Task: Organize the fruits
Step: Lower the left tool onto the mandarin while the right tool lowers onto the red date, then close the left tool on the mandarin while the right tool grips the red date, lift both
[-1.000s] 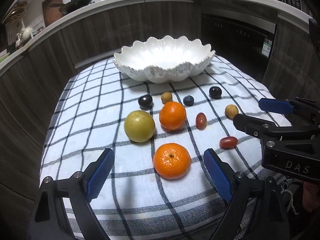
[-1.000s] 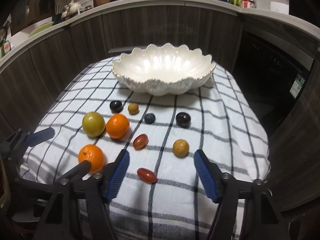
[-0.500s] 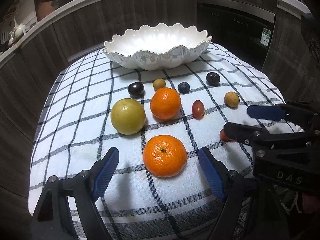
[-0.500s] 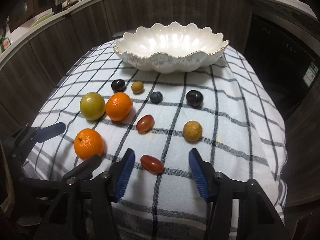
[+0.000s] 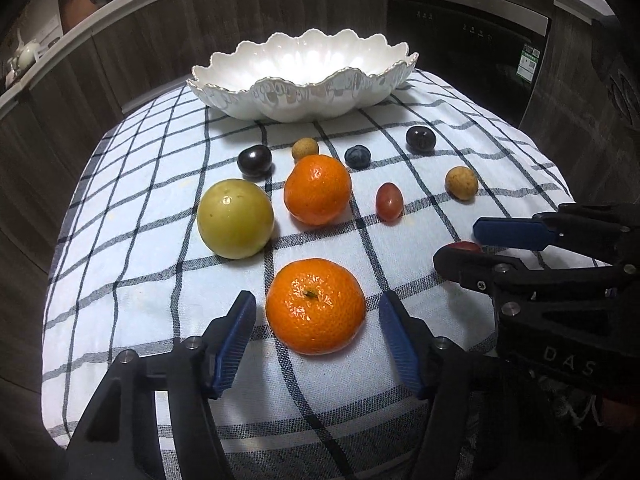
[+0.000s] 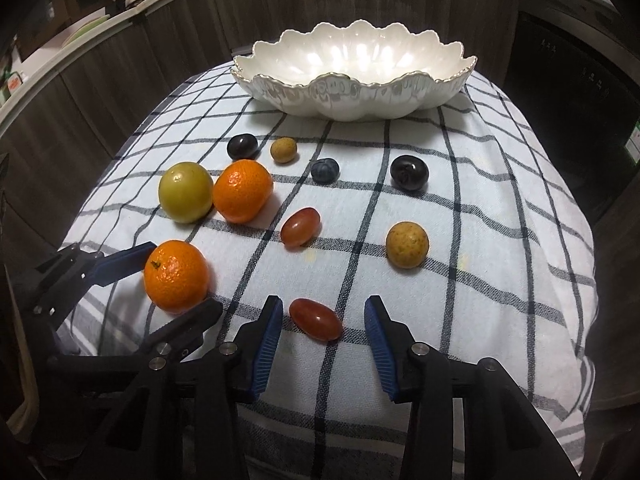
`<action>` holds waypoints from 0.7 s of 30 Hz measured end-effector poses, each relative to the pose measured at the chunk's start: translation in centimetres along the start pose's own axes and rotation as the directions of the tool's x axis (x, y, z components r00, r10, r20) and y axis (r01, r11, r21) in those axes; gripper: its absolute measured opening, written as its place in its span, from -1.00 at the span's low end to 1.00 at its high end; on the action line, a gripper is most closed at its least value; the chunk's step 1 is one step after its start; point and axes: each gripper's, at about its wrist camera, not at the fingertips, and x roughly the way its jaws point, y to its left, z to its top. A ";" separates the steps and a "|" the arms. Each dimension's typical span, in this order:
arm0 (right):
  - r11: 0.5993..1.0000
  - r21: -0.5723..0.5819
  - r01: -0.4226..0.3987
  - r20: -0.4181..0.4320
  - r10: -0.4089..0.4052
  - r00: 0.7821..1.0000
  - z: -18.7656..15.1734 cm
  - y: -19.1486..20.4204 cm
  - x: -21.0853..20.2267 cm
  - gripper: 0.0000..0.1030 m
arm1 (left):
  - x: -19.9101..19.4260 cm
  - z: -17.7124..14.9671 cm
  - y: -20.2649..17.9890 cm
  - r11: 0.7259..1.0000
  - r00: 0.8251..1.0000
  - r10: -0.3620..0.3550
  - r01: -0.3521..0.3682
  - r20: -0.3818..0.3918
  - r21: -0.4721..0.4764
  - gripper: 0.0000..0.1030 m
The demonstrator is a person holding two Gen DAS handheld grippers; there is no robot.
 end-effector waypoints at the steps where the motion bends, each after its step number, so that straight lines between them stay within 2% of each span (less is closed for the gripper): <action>1: 1.000 0.000 -0.004 -0.005 0.004 1.000 0.0 0.0 0.1 -0.28 | 0.1 0.0 0.0 1.000 1.000 0.000 0.000 -0.006 -0.002 0.13; 3: 1.000 0.000 -0.009 -0.015 0.009 1.000 0.0 0.0 0.3 -0.35 | 0.3 -0.1 0.3 1.000 1.000 -0.004 0.004 -0.017 -0.014 0.03; 8: 1.000 -0.015 -0.011 -0.022 0.010 1.000 -0.1 0.4 0.5 -0.42 | 0.3 -0.1 0.5 1.000 1.000 -0.012 0.012 -0.016 -0.024 -0.07; 21: 1.000 0.002 -0.010 0.001 0.010 1.000 -0.1 0.1 -0.3 -0.48 | -0.5 0.1 0.9 0.999 1.000 0.001 -0.001 -0.001 -0.045 -0.09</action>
